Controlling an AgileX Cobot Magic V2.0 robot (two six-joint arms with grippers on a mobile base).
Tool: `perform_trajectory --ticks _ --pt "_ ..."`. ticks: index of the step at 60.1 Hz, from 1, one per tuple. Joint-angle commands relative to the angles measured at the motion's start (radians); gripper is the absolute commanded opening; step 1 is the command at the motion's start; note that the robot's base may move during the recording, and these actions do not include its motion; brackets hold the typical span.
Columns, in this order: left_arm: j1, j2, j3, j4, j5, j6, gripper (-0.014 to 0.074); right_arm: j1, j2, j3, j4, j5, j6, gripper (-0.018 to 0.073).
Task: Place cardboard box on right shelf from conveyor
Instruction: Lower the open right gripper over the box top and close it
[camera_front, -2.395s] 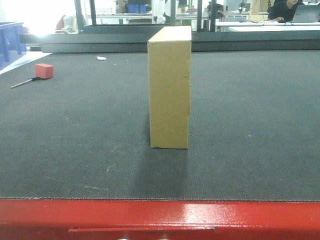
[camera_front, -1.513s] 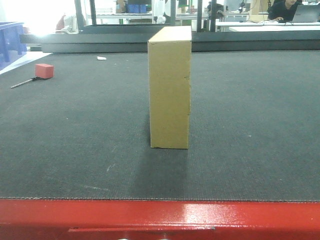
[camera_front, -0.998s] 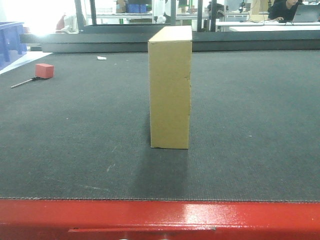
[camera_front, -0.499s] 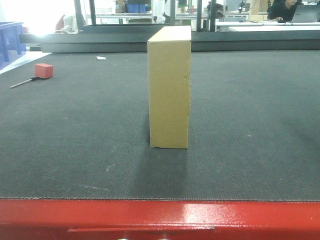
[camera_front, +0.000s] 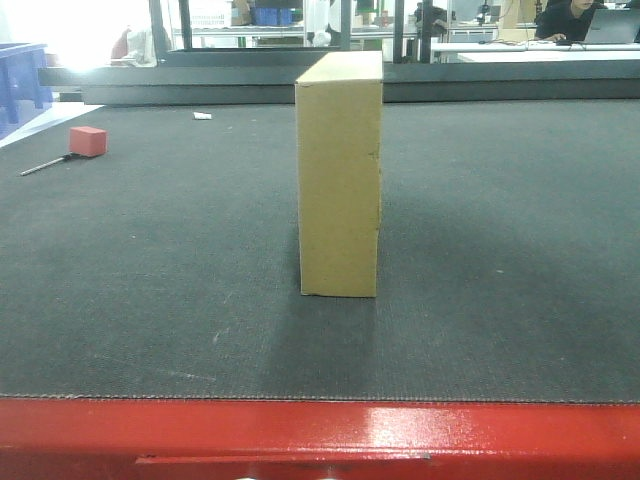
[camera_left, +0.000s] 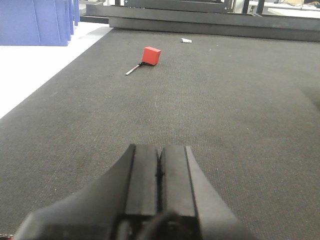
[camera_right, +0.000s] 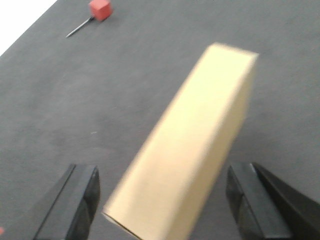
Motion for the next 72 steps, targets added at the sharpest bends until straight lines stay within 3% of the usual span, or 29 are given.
perform_trajectory --ticks 1,15,22,29,72 --pt "0.004 -0.015 0.008 -0.006 -0.085 0.0 -0.0116 0.037 0.07 -0.157 -0.05 0.068 0.102 0.0613" --pt "0.004 -0.015 0.008 -0.006 -0.085 0.0 -0.0116 0.113 0.264 -0.453 -0.207 0.329 0.317 0.0613" --pt "0.004 -0.015 0.008 -0.006 -0.085 0.0 -0.0116 0.142 0.321 -0.523 -0.337 0.433 0.434 0.0613" --pt "0.004 -0.015 0.008 -0.006 -0.085 0.0 -0.0116 0.157 0.355 -0.543 -0.431 0.47 0.483 0.0613" --pt "0.004 -0.015 0.008 -0.006 -0.085 0.0 -0.0116 0.122 0.43 -0.543 -0.453 0.422 0.577 0.0613"
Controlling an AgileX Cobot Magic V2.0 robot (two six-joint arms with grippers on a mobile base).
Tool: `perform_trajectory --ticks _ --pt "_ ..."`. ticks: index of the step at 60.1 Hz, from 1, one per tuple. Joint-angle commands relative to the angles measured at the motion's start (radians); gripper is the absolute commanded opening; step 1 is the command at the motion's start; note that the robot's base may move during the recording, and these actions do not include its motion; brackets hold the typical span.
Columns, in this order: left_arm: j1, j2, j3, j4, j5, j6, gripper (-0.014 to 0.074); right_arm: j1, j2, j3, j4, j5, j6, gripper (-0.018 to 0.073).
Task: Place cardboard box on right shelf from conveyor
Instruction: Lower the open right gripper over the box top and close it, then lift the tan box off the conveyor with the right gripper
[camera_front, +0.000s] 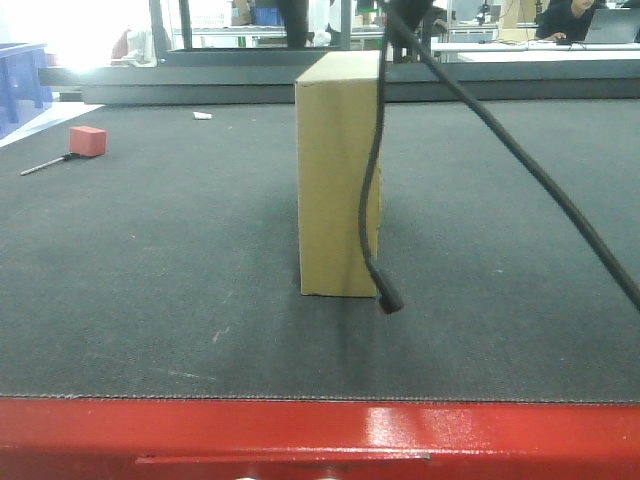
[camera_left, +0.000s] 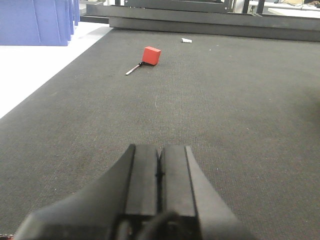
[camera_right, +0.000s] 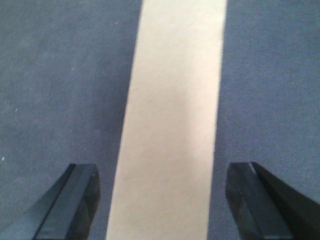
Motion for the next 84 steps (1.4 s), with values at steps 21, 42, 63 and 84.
perform_trajectory --ticks 21,42,63,84 --pt "0.004 -0.015 0.008 -0.006 -0.085 0.0 -0.0116 -0.02 -0.033 -0.038 0.003 -0.083 0.028 0.0613" --pt "0.004 -0.015 0.008 -0.006 -0.085 0.0 -0.0116 -0.02 0.004 -0.038 -0.001 -0.039 0.028 0.0613" --pt "0.004 -0.015 0.008 -0.006 -0.085 0.0 -0.0116 -0.02 0.032 -0.037 0.013 -0.035 0.028 0.0536" --pt "0.004 -0.015 0.008 -0.006 -0.085 0.0 -0.0116 -0.065 0.007 -0.037 0.074 -0.002 -0.139 0.0199"
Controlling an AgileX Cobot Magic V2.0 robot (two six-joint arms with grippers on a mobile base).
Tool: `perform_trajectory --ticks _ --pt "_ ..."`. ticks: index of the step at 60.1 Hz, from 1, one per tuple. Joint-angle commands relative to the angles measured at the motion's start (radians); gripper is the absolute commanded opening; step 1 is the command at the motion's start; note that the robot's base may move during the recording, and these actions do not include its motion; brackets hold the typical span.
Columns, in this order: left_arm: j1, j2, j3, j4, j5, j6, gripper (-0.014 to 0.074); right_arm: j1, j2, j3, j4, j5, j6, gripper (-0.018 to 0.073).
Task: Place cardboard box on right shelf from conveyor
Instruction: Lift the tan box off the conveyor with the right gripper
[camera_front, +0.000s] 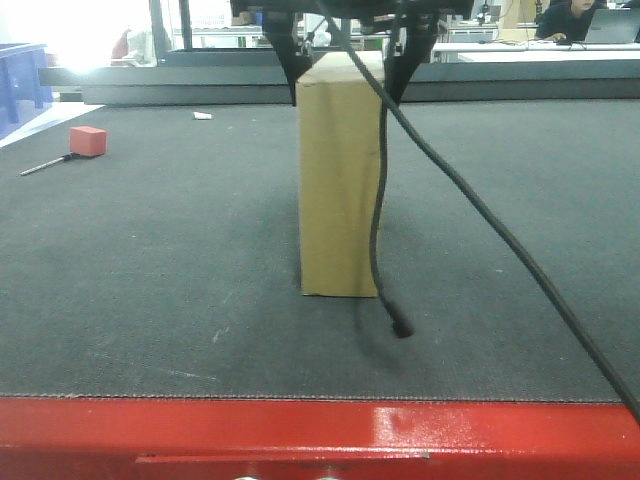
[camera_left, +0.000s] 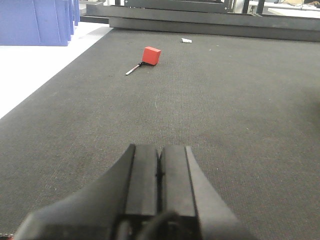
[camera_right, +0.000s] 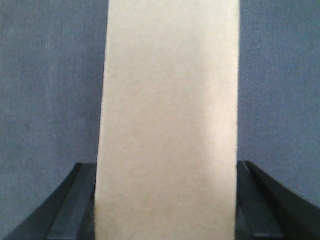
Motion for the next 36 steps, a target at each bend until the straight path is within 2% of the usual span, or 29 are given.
perform_trajectory --ticks 1,15,26,36 --pt "0.004 -0.015 0.008 -0.006 -0.085 0.0 -0.0116 -0.03 -0.084 -0.034 0.001 -0.004 -0.136 0.0199" --pt "0.004 -0.015 0.008 -0.006 -0.085 0.0 -0.0116 -0.108 -0.194 -0.007 0.147 -0.074 -0.38 0.0199" --pt "0.004 -0.015 0.008 -0.006 -0.085 0.0 -0.0116 -0.162 -0.347 0.153 0.162 -0.127 -0.432 0.0199" --pt "0.004 -0.015 0.008 -0.006 -0.085 0.0 -0.0116 -0.21 -0.553 0.405 0.163 -0.239 -0.477 0.0199"
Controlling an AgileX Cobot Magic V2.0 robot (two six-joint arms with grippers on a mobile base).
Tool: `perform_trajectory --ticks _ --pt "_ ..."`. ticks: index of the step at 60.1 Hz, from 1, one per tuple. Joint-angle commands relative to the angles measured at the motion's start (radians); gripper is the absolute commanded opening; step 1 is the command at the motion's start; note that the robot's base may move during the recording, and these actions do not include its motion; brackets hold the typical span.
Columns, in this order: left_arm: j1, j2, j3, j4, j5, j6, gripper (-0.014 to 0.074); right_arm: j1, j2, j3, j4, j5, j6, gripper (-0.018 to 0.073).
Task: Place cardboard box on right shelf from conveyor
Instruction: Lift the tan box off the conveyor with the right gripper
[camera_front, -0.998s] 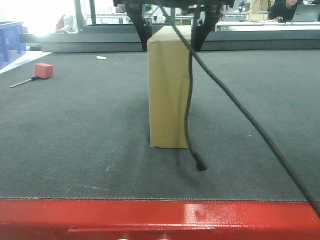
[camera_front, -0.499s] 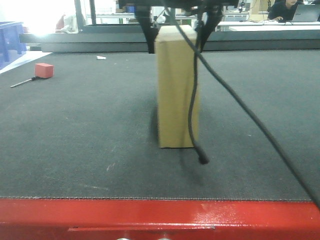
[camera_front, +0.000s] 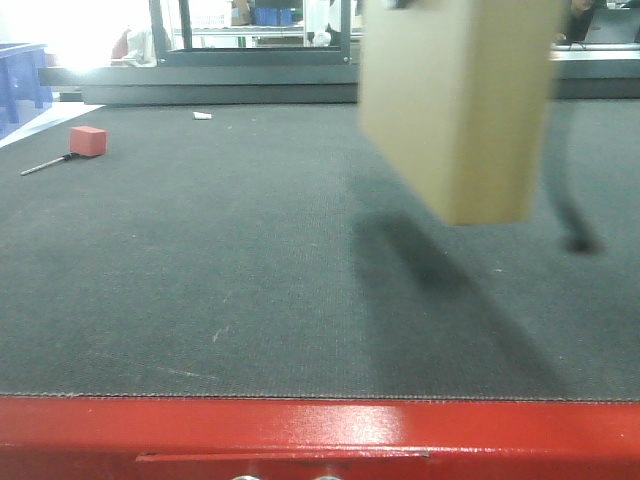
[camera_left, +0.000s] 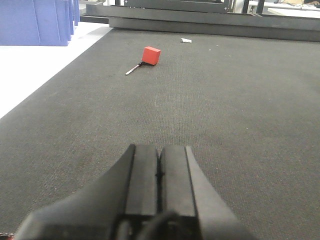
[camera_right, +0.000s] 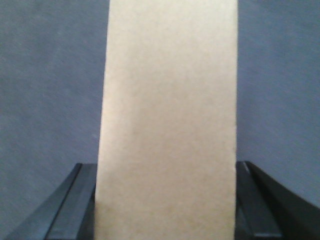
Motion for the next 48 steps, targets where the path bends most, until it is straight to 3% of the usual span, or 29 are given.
perform_trajectory --ticks 1,21,36,48 --pt "0.004 -0.015 0.008 -0.006 -0.085 0.0 -0.0116 -0.029 -0.174 0.113 -0.01 -0.132 -0.034 0.0199" --pt "0.004 -0.015 0.008 -0.006 -0.085 0.0 -0.0116 -0.047 -0.728 0.648 -0.011 -0.332 -0.047 0.0199" --pt "0.004 -0.015 0.008 -0.006 -0.085 0.0 -0.0116 -0.047 -1.083 0.832 -0.013 -0.328 -0.048 0.0199" --pt "0.004 -0.015 0.008 -0.006 -0.085 0.0 -0.0116 -0.047 -1.297 0.874 -0.019 -0.313 -0.09 0.0199"
